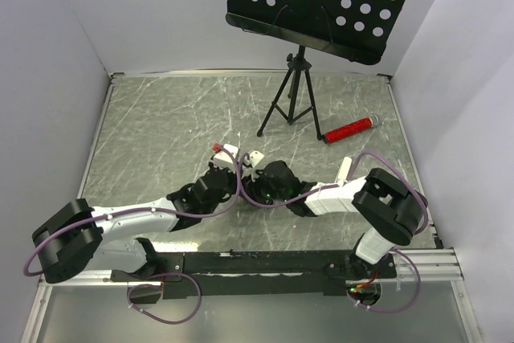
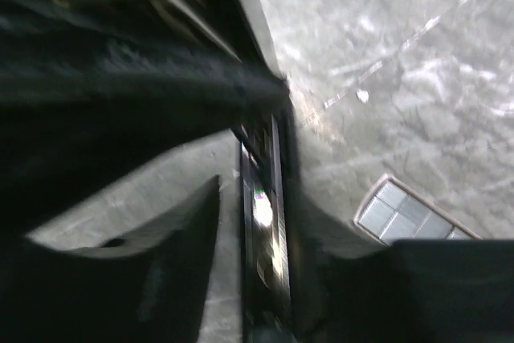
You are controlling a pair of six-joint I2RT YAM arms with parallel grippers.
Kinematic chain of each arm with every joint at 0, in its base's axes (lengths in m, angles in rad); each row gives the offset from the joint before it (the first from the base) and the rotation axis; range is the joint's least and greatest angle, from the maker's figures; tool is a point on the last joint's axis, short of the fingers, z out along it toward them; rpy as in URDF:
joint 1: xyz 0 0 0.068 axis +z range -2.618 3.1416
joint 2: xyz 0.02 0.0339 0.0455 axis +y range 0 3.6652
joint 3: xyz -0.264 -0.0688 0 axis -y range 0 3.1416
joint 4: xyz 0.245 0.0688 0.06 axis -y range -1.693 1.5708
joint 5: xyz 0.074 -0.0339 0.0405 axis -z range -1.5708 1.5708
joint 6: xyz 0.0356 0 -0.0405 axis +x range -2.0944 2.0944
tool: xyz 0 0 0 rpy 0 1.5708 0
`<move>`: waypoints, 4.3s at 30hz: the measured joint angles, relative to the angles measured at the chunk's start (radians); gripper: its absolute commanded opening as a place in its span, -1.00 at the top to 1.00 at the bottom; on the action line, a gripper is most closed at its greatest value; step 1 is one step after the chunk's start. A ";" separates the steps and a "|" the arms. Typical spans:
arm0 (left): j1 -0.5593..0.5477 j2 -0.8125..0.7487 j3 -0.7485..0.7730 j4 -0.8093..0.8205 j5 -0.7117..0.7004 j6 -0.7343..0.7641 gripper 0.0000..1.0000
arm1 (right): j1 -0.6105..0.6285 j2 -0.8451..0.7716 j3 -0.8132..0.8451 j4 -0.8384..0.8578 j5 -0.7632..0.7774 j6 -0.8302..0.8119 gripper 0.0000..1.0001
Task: Load the staples into the stapler
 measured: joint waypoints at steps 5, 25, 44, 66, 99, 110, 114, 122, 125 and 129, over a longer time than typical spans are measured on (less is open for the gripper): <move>-0.010 0.019 0.014 0.003 -0.007 -0.029 0.17 | -0.003 -0.028 -0.055 0.072 -0.005 0.015 -0.06; -0.104 0.160 0.235 -0.354 -0.337 -0.220 0.40 | -0.024 -0.115 -0.180 0.157 0.038 0.055 0.11; -0.134 0.179 0.270 -0.481 -0.433 -0.415 0.42 | -0.026 -0.185 -0.252 0.173 -0.013 0.083 0.58; -0.165 0.071 0.069 -0.209 -0.287 -0.156 -0.11 | -0.025 0.068 -0.119 0.290 -0.069 0.073 0.59; -0.201 0.185 0.073 -0.217 -0.215 -0.184 -0.88 | -0.045 -0.021 -0.184 0.173 0.051 0.072 -0.11; -0.137 -0.037 0.071 -0.308 -0.124 -0.309 -0.99 | -0.032 -0.214 -0.200 -0.012 0.026 0.129 -0.46; -0.058 -0.183 0.060 -0.357 -0.115 -0.371 -0.99 | -0.030 -0.307 -0.130 -0.197 0.040 0.134 -0.53; 0.106 -0.448 0.022 -0.486 -0.144 -0.433 -0.99 | -0.030 -0.255 0.213 -0.612 0.093 0.144 -0.51; 0.117 -0.538 0.026 -0.512 -0.195 -0.401 -0.99 | -0.024 -0.170 0.355 -0.755 0.120 0.147 -0.50; 0.121 -0.600 0.049 -0.531 -0.254 -0.324 -0.99 | -0.004 -0.038 0.518 -0.925 0.154 0.145 -0.47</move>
